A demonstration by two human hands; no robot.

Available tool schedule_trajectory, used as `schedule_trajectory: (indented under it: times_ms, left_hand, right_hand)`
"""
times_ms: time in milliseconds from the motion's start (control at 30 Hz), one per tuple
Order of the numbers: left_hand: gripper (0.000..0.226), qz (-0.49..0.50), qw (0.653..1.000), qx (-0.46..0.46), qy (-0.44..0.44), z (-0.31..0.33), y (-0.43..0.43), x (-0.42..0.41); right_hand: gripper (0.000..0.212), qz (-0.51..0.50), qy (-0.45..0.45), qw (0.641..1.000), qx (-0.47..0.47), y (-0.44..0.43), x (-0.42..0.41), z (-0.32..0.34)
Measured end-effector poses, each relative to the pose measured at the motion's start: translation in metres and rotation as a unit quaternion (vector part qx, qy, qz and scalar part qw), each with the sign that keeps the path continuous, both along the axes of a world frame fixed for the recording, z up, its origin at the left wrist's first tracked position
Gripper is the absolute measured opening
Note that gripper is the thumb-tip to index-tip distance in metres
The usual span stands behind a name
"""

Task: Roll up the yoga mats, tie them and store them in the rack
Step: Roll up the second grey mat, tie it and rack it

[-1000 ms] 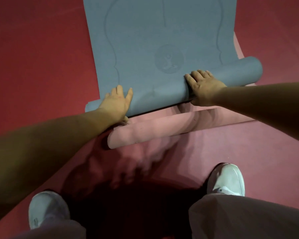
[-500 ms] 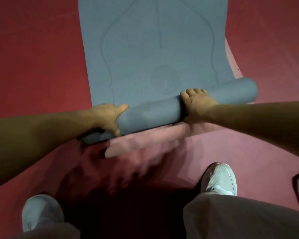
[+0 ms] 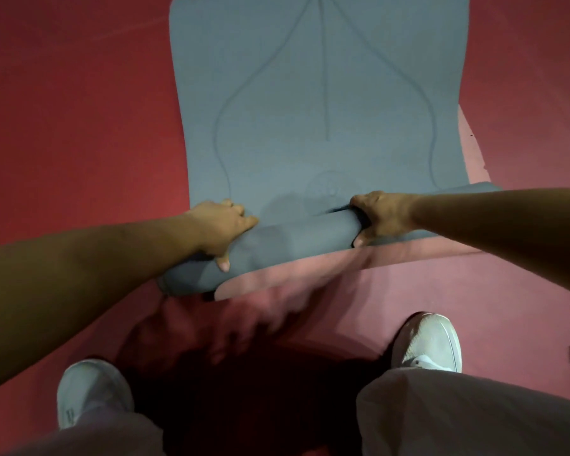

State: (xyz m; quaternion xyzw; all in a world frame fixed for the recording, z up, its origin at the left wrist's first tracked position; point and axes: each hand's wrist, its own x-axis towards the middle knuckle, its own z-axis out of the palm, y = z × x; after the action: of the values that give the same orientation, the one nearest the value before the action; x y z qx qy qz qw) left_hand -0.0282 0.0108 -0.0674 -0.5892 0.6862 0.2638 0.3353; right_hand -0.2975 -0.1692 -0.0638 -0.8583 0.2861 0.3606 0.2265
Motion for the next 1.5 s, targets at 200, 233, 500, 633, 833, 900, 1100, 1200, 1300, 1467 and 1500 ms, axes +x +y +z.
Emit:
schedule_trajectory:
  times_ms: [200, 233, 500, 633, 833, 900, 1100, 1200, 1300, 1467, 1500]
  left_hand:
    - [0.067, -0.030, 0.992, -0.120, -0.002, 0.013, 0.012, -0.002]
    - [0.069, -0.018, 0.994, -0.110, 0.002, 0.012, 0.017, -0.006]
    - [0.113, 0.151, 0.986, -0.063, 0.033, -0.010, 0.000, -0.007]
    - [0.122, 0.178, 0.983, -0.020, 0.029, -0.014, -0.024, 0.016]
    - [0.083, 0.049, 0.974, -0.210, -0.073, 0.009, -0.032, -0.007]
    - [0.082, 0.051, 0.972, -0.217, -0.072, -0.001, -0.015, -0.028]
    - [0.136, 0.151, 0.961, -0.216, -0.086, -0.030, -0.028, -0.032]
    - [0.129, 0.147, 0.968, -0.196, -0.059, -0.026, -0.041, -0.018]
    - [0.120, 0.136, 0.973, -0.182, -0.041, -0.014, -0.044, -0.018]
    - [0.115, 0.120, 0.982, -0.147, 0.017, -0.002, -0.019, -0.051]
    - [0.115, 0.109, 0.984, -0.137, 0.026, -0.003, -0.011, -0.058]
  right_hand:
    - [0.064, 0.030, -0.067, 0.972, -0.221, -0.010, 0.011, 0.000]
    - [0.060, 0.041, -0.065, 0.967, -0.241, -0.009, 0.016, 0.002]
    - [0.067, 0.095, -0.107, 0.956, -0.255, 0.018, 0.014, -0.002]
    - [0.120, 0.130, 0.006, 0.965, -0.225, 0.020, 0.000, -0.011]
    - [0.105, 0.069, -0.014, 0.991, -0.116, -0.032, 0.044, -0.004]
    - [0.098, 0.045, -0.024, 0.995, -0.089, -0.045, 0.054, -0.001]
    - [0.081, 0.011, -0.172, 0.970, -0.174, -0.032, 0.034, -0.016]
    - [0.109, 0.082, -0.121, 0.971, -0.191, -0.032, 0.028, -0.017]
    - [0.115, 0.092, -0.086, 0.969, -0.213, -0.028, 0.029, -0.011]
    - [0.112, 0.086, -0.103, 0.974, -0.185, -0.005, 0.002, -0.004]
    - [0.113, 0.089, -0.105, 0.975, -0.175, 0.001, -0.010, -0.003]
